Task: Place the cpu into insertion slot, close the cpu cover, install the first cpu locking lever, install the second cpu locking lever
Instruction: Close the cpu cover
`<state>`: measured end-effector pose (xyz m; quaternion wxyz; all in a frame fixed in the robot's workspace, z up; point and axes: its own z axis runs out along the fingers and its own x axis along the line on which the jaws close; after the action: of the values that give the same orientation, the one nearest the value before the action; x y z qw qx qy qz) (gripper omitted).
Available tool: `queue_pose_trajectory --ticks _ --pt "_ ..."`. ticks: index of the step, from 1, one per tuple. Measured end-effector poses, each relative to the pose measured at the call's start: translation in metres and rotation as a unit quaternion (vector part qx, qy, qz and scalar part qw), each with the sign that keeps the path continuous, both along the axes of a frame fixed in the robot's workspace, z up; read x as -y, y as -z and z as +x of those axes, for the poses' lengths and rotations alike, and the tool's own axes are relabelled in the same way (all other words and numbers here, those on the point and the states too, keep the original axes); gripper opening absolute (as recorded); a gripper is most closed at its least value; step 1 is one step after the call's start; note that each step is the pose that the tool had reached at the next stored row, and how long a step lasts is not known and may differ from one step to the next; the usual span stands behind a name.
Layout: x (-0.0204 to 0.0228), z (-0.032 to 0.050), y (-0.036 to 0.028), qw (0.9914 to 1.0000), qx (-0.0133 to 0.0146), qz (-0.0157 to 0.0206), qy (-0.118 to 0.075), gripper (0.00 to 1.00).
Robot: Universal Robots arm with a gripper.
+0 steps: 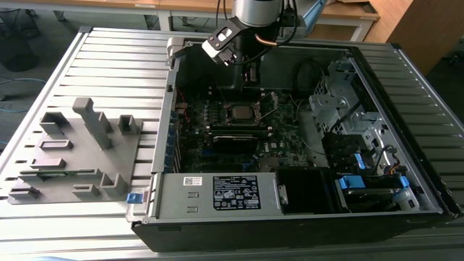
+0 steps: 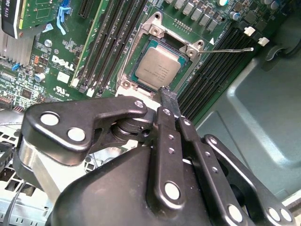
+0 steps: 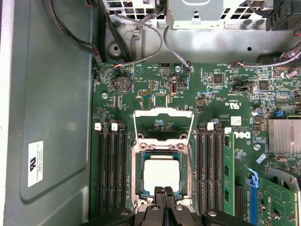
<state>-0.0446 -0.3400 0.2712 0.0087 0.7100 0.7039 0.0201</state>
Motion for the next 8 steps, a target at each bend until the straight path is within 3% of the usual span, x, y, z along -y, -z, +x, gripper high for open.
queue_pose_trajectory --ticks 8 --pt "0.0 0.0052 0.0 1.0 0.0 0.0 0.0 0.11"
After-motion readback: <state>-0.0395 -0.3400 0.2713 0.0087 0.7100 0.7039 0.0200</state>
